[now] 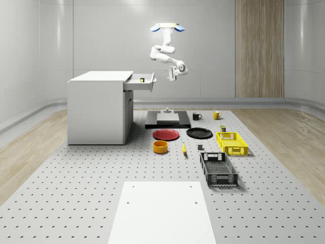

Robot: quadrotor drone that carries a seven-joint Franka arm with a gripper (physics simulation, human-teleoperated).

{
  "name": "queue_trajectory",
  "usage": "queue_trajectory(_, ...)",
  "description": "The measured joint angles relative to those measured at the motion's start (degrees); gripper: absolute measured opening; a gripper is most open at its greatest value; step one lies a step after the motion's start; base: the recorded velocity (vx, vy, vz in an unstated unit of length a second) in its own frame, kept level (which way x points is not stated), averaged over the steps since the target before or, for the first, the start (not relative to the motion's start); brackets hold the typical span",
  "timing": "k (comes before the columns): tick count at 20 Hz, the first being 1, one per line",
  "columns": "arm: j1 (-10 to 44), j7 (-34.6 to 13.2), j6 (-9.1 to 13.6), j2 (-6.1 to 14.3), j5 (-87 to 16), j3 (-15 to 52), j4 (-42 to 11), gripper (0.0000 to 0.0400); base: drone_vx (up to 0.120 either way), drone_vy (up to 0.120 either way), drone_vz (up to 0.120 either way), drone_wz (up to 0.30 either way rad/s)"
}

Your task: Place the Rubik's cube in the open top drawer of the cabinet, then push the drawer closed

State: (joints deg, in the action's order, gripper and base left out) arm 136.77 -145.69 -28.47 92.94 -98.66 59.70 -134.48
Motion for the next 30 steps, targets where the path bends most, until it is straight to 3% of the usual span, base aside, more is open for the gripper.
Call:
queue_trajectory(13,3.95,-1.77,1.94,-0.13,2.28,-1.66,2.93,0.0400,0.000,-0.055,-0.098,0.000)
queue_trajectory(14,4.03,-1.80,1.95,-0.11,2.33,-1.70,2.98,0.0335,0.000,0.000,0.000,0.000)
queue_trajectory(16,4.15,-1.85,1.95,-0.07,2.42,-1.76,3.05,0.0245,0.000,-0.060,0.000,0.000)
queue_trajectory(19,4.27,-1.90,1.93,-0.01,2.52,-1.83,3.12,0.0171,0.000,-0.120,0.000,0.000)
queue_trajectory(23,4.39,-1.94,1.88,0.08,2.62,-1.90,3.17,0.0129,0.000,-0.120,0.000,0.000)
queue_trajectory(30,4.50,-1.98,1.77,0.20,2.74,-1.97,3.20,0.0109,0.000,-0.114,0.000,0.000)
